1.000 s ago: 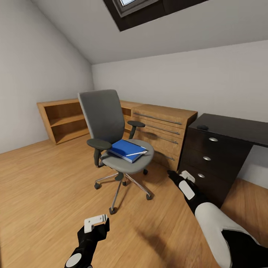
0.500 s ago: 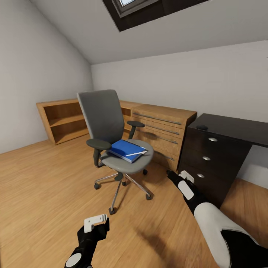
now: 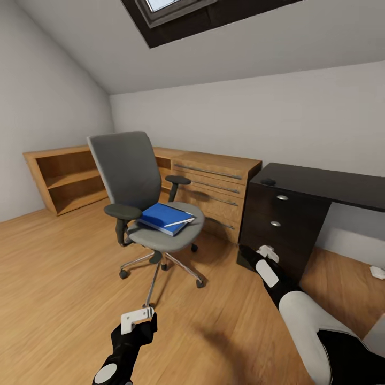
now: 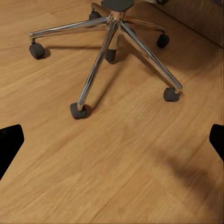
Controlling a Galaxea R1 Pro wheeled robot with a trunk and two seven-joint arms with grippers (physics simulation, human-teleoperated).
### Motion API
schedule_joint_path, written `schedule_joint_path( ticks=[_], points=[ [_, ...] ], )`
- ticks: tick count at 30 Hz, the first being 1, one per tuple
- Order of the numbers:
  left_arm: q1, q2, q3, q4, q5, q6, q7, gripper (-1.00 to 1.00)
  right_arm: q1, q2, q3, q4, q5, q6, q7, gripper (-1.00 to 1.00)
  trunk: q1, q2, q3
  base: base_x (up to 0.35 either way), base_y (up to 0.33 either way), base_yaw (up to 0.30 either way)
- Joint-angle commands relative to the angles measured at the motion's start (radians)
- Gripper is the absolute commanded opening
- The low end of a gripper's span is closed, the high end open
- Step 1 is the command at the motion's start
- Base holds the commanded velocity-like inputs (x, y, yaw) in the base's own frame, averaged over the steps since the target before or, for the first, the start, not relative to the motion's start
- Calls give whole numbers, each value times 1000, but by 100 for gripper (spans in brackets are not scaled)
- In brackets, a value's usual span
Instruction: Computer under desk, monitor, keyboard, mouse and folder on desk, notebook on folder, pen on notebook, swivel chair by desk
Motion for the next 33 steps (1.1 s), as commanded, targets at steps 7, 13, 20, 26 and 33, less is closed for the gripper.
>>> schedule_joint_path(
  ticks=[7,13,20,26,33],
  points=[
    [0,0,-1,-2,10,2,7,100,0,7,-1,12,-4,1,-3,100,0,0,1,0,0,-281],
    [0,0,-1,-2,9,2,7,100,0,18,6,39,1,-35,-3,100,0,0,2,0,0,-291],
    [0,0,0,-4,8,3,6,100,0,22,86,71,29,-60,-6,100,0,0,2,0,0,-287],
    [0,0,0,-6,8,6,6,100,0,33,145,85,45,-63,-11,100,0,0,2,0,0,-261],
    [0,1,5,-14,7,13,7,100,0,38,213,174,71,-62,-12,100,0,0,2,0,0,-249]
  ],
)
